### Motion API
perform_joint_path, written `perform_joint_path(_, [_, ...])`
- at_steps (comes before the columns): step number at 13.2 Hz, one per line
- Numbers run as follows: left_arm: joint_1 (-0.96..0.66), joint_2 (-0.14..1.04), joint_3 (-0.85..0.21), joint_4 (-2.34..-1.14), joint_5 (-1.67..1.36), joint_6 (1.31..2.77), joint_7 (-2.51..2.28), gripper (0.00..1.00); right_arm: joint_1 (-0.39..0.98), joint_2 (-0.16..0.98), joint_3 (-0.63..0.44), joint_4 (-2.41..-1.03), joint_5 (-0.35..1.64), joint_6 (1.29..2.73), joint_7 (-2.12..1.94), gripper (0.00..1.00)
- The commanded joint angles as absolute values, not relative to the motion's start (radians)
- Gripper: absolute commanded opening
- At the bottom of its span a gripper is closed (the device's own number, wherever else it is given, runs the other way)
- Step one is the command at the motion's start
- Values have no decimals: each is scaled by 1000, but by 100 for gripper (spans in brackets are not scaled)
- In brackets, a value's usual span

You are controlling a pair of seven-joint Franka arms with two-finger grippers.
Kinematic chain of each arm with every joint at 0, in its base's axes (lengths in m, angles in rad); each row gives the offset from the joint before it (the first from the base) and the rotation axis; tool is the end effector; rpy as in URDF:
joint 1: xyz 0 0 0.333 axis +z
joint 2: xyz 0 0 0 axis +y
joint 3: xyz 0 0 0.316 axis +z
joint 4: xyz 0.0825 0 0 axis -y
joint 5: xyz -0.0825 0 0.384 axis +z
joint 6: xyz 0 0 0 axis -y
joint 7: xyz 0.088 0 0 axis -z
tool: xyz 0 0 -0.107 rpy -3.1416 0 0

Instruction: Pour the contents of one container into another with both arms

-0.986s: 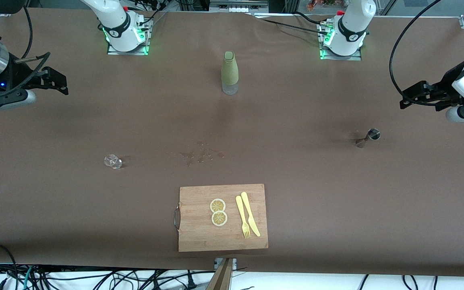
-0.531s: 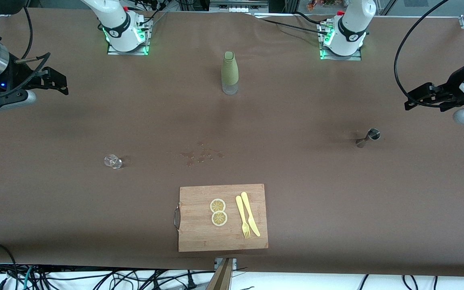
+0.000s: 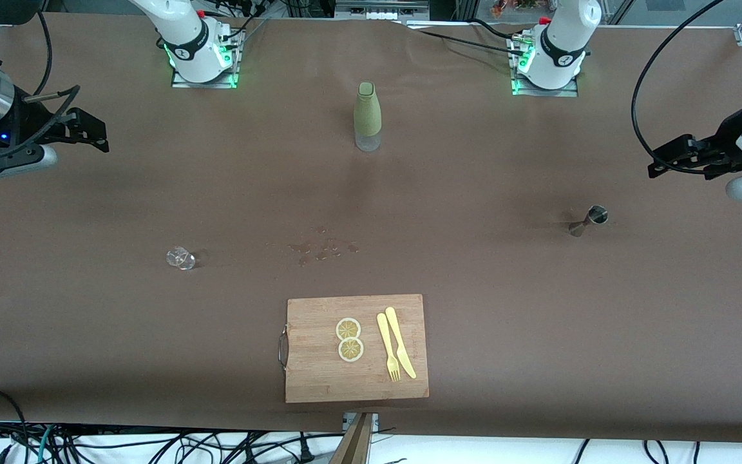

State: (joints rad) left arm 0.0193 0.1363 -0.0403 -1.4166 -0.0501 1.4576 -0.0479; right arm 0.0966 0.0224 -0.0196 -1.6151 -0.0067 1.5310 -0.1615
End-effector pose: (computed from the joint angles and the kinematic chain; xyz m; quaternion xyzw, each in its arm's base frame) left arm 0.5843 -0.0164 0.6096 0.9984 0.0118 -0.0485 0.0261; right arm 0.5527 0.0420 0.5881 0.9915 0.1188 -0.0533 0.0013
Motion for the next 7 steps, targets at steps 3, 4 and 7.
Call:
perform_joint_path(3, [32,156,-40,-1427,-67,1462,55,100,95,18,-21,-1621,-8,1522,-160,99])
perform_joint_path(4, [58,160,-41,-1428,-67,1453,117,100,95,18,-26,-1624,-3,1525,-160,99])
perform_joint_path(7, [116,189,-40,-1430,-84,1433,340,100,95,18,-29,-1624,3,1528,-160,99])
